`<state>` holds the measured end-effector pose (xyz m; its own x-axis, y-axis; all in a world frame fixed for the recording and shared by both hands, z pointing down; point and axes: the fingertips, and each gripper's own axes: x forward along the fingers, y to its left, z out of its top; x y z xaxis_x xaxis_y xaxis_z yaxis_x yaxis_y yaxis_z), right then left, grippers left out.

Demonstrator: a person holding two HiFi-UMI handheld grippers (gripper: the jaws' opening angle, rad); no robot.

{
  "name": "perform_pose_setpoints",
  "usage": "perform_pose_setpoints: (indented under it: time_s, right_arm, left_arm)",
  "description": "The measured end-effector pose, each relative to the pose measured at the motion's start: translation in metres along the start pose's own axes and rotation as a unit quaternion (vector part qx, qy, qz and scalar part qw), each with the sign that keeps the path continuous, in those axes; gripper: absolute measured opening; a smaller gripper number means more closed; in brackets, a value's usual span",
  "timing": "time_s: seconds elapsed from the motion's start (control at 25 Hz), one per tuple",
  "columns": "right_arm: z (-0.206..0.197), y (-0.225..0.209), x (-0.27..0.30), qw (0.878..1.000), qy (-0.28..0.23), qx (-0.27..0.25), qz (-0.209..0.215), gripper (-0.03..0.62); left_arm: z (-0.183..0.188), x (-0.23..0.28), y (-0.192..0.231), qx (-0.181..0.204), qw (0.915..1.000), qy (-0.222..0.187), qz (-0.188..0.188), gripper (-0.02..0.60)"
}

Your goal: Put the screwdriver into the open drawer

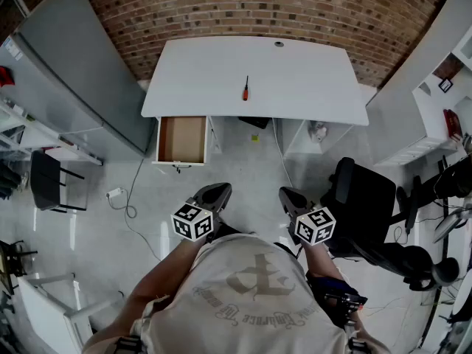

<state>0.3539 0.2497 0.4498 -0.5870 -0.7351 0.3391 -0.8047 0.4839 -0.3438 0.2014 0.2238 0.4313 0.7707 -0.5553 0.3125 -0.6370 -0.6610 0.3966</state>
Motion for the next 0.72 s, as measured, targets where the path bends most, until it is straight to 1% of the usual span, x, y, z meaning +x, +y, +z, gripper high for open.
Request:
perform_pose_setpoints:
  time_s: [0.2, 0.48, 0.6, 0.72]
  right_arm:
    - [-0.008, -0.006, -0.011, 1.0, -0.003, 0.017, 0.0, 0.021]
    - [-0.011, -0.01, -0.019, 1.0, -0.005, 0.018, 0.004, 0.021]
    - [-0.012, -0.013, -0.022, 1.0, -0.006, 0.021, 0.0, 0.021]
    - [-0.015, -0.018, -0.024, 0.999, -0.008, 0.035, -0.008, 0.023]
  left_arm:
    - [-0.004, 0.008, -0.017, 0.007, 0.9999, 0.008, -0.009, 0.02]
    - [-0.004, 0.012, -0.029, 0.016, 0.9998, 0.009, -0.009, 0.02]
    - [-0.006, 0.013, -0.032, 0.017, 0.9998, 0.011, -0.007, 0.02]
    - [-0.009, 0.012, -0.035, 0.021, 0.9997, 0.015, -0.006, 0.02]
